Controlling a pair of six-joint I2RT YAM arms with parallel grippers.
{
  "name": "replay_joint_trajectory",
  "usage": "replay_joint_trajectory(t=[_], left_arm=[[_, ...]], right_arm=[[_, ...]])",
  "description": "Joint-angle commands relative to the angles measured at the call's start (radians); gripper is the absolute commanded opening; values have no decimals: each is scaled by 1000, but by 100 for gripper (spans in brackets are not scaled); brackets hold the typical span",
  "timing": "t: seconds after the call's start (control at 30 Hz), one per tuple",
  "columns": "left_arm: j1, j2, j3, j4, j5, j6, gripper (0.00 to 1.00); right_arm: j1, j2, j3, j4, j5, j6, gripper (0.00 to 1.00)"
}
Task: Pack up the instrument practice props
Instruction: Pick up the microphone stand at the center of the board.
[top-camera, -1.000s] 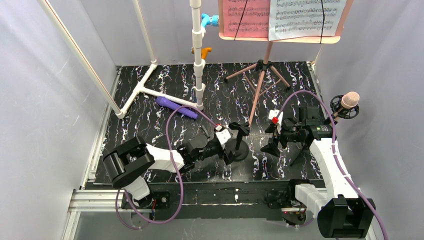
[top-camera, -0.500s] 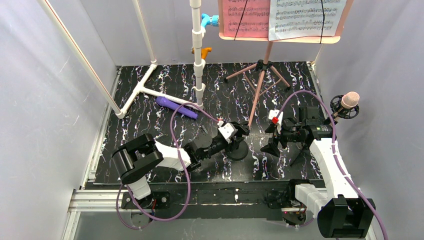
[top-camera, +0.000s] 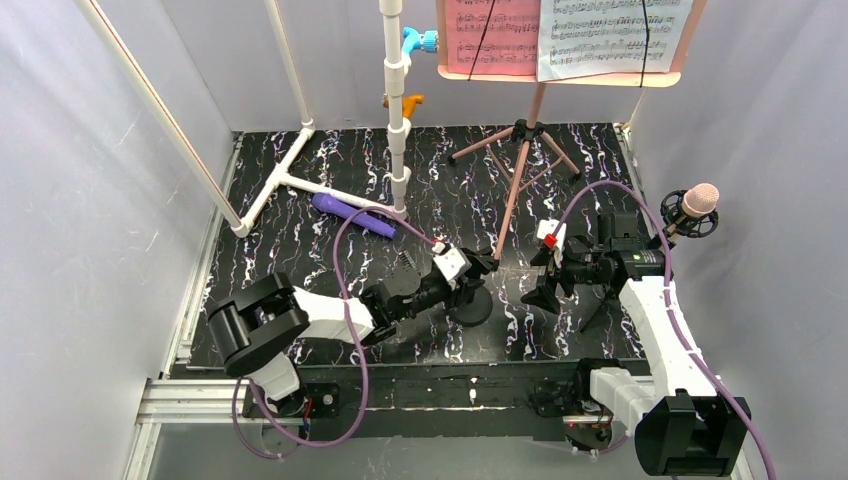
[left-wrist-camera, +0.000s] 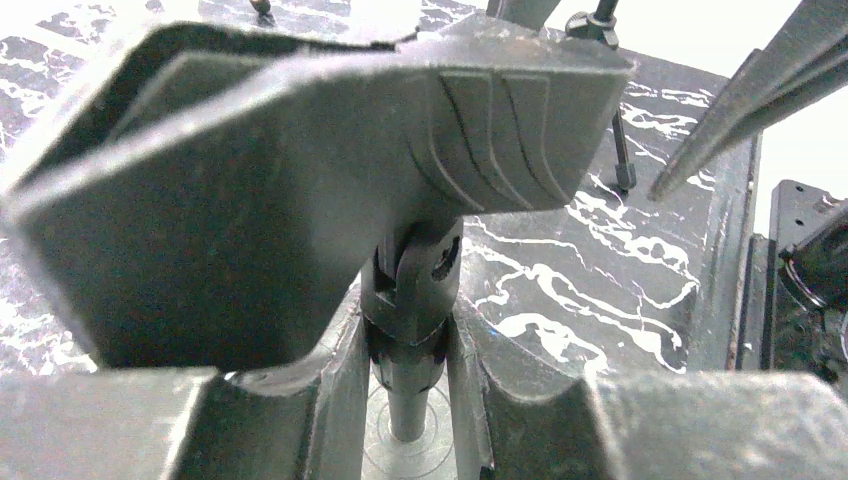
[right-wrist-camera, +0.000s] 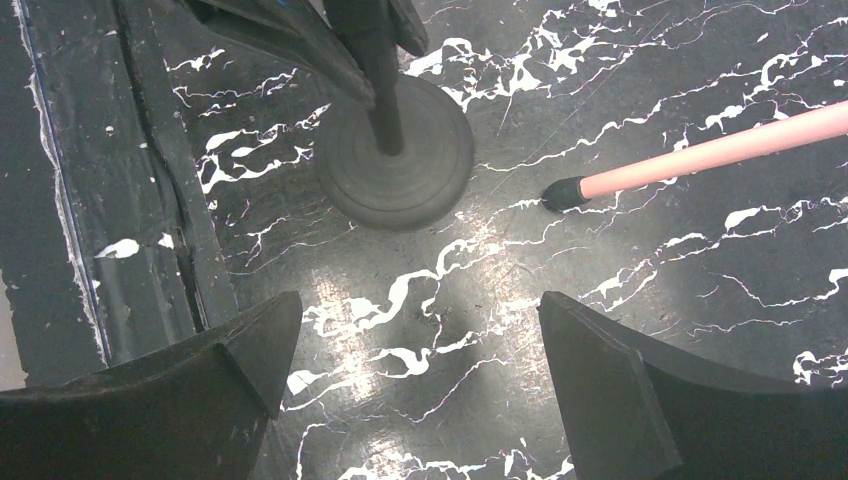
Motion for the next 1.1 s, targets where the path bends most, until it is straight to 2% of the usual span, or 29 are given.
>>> replay_joint_trajectory(t=[0.0, 0.2, 0.6, 1.07], left_arm=[[-2, -150, -22, -64, 21, -22, 0], [-2, -257, -25, -221, 24, -28, 0], [-2, -430, -59, -408, -3, -37, 0], [-1, -636, -68, -653, -105, -48, 0]], right_arm=[[-2, -8, -6, 16, -5, 1, 98], [-1, -8, -6, 18, -5, 0, 98], [-2, -9, -7, 19, -3, 2, 98], [-2, -7, -9, 21, 1, 2, 98]])
